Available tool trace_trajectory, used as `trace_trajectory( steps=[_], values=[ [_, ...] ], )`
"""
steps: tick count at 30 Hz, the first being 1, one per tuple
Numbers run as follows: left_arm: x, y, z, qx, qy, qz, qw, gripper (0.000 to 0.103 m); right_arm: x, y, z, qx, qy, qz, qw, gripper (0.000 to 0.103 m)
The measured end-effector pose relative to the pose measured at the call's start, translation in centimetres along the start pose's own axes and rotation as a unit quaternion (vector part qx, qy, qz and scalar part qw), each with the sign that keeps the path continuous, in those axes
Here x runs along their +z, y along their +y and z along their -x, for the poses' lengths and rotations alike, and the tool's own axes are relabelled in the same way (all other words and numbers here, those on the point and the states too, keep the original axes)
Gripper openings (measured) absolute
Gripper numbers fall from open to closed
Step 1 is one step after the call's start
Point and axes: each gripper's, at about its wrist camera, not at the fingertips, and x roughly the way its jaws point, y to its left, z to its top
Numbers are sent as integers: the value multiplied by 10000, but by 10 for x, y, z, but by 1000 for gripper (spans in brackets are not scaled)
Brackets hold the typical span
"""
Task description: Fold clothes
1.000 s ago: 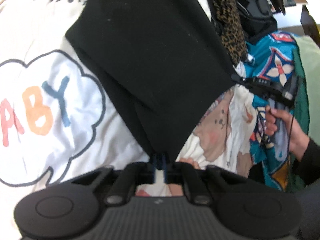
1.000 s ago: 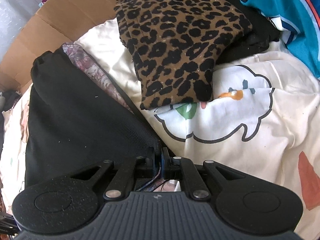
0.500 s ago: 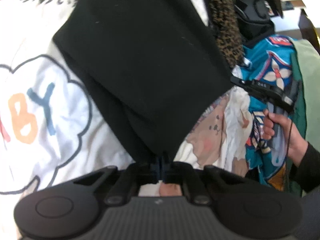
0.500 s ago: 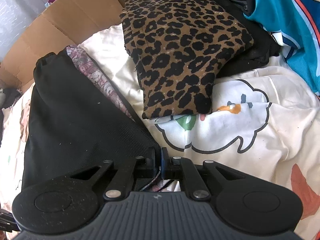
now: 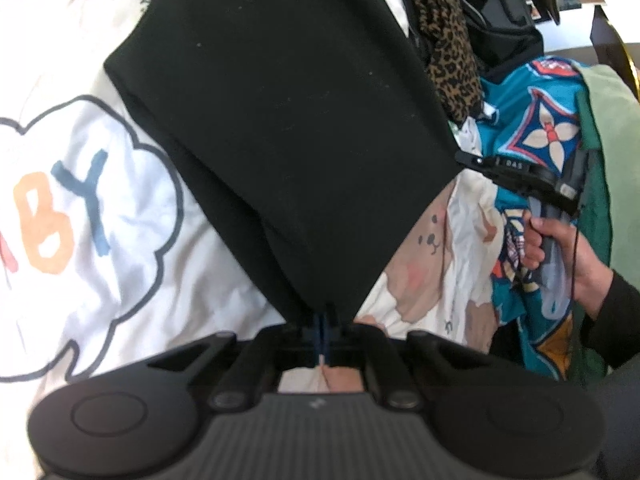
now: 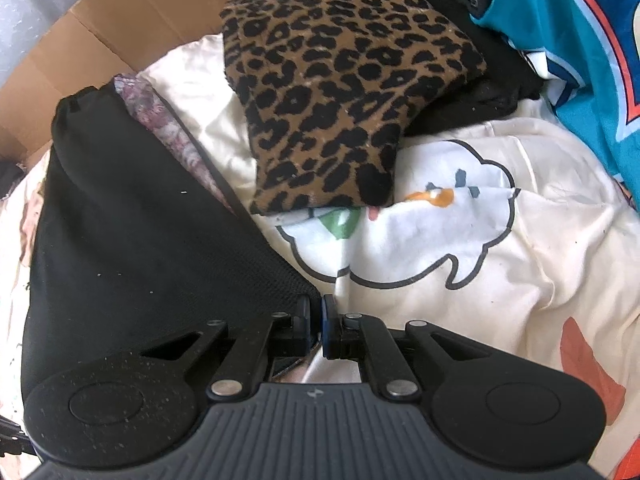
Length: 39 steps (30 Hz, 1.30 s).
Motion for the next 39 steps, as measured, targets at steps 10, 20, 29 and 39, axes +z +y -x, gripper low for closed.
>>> trace_trajectory(
  steps=[10,20,29,39],
  values=[
    [2,1,22,266,-255,-49,9993,26,6,10,8,-305,-221,104,9992,16],
    [15,23,57,1169,-887,106,9891,26,7,35,41,60,-657,158,9977,16],
    [28,30,50,1829,-1297,135,9745,28,-13,70,23,511,-72,311,9982,16],
    [39,32,57,1595,-1628,143,9736,51,-39,89,-3,641,530,438,9956,17]
  ],
)
